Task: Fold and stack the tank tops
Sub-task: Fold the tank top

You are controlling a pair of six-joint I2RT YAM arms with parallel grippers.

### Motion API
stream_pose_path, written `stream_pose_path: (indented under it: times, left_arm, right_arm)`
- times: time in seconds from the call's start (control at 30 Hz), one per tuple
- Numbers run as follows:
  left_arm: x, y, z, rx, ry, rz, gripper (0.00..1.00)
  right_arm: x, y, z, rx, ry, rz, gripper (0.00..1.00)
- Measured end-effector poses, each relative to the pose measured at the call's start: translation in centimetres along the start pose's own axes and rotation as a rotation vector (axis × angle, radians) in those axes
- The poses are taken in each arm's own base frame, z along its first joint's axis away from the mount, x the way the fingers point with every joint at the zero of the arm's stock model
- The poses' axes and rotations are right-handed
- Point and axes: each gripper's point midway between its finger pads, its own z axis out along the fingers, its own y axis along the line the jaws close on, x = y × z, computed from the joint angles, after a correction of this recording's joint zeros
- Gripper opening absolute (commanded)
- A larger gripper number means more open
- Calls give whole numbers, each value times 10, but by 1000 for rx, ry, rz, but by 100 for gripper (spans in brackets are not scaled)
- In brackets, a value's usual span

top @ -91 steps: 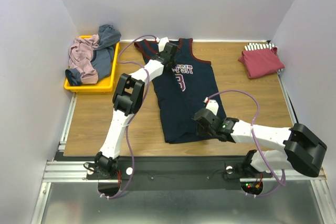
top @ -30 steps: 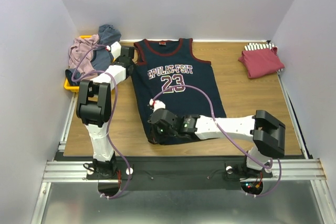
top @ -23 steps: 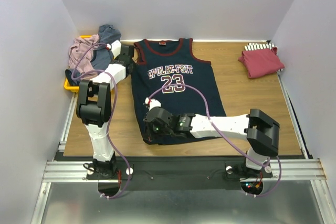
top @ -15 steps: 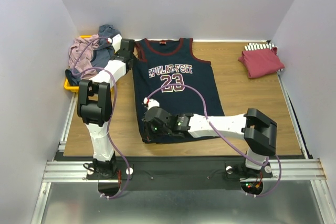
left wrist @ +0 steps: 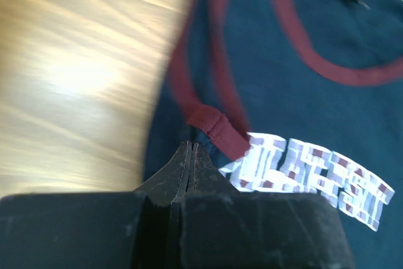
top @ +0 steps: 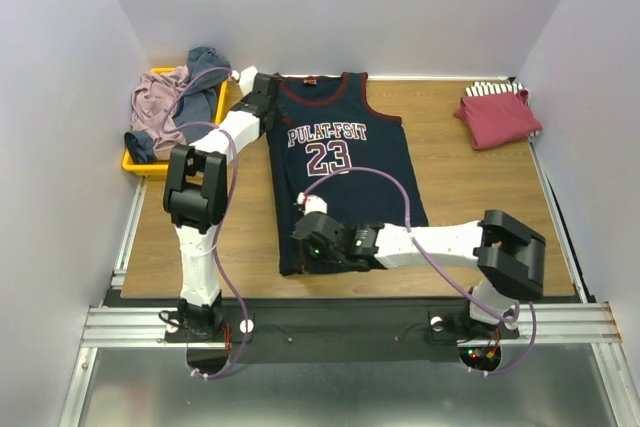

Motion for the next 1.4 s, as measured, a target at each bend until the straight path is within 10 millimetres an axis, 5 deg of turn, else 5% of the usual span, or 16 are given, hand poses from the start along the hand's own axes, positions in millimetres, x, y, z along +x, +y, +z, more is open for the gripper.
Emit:
stream_pose_path:
  times: [0.23, 0.37, 0.77, 1.4]
  left_arm:
    - [19, -76, -9, 107, 0, 61, 0]
    - [36, -99, -8, 133, 14, 88, 0]
    - [72, -108, 11, 114, 66, 127, 0]
    - [88, -143, 7, 174, 67, 146, 0]
  right_arm:
    - [-10, -29, -32, 31, -86, 69, 0]
    - [-8, -46, -43, 51, -115, 103, 0]
    - [18, -108, -56, 164, -139, 176, 0]
    - [35, -128, -54, 210, -120, 197, 0]
